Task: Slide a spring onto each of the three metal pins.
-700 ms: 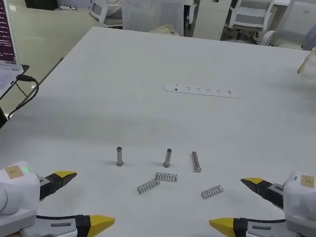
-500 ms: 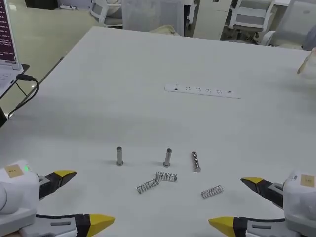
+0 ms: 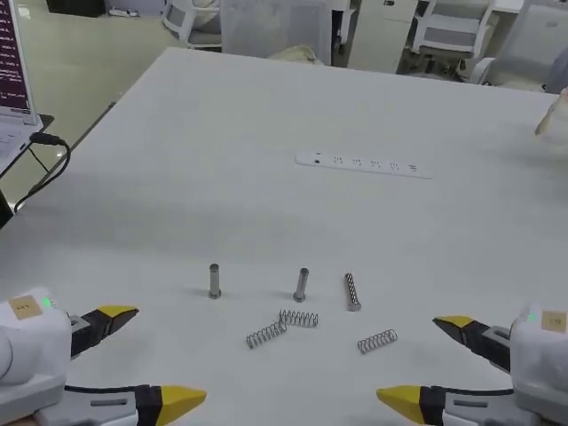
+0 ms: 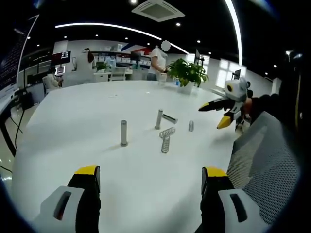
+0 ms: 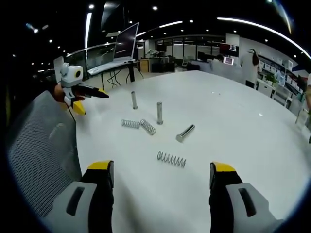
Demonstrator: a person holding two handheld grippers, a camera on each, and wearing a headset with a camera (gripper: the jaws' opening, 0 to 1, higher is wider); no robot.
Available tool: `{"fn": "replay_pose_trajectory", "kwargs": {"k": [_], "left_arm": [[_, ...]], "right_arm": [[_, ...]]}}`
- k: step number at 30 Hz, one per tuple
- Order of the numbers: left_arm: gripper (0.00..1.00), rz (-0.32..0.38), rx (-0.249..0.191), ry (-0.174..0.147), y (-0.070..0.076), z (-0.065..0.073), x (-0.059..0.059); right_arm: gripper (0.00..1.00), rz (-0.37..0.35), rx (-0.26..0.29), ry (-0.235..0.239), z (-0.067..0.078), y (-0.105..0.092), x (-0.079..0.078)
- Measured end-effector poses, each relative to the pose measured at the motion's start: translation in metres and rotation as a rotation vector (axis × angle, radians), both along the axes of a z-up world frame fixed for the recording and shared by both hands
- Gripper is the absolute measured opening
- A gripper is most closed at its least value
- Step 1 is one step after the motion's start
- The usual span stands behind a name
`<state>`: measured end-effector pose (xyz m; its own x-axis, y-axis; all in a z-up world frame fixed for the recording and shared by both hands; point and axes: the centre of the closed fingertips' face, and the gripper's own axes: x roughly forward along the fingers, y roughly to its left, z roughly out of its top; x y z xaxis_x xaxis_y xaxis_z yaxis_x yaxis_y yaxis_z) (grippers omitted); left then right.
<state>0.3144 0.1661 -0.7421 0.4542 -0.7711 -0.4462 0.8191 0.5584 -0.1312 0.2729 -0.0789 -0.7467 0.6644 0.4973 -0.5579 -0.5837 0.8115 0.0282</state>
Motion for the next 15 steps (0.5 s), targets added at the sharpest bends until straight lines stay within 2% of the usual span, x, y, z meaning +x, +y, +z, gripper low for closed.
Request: {"fn": "replay_pose_trajectory", "kwargs": {"k": [15], "left_arm": [[0.83,-0.005,0.000,-0.006,-0.001,0.001,0.000]], "right_arm": [[0.78,0.027,-0.035,-0.005,0.008,0.001,0.025]]}}
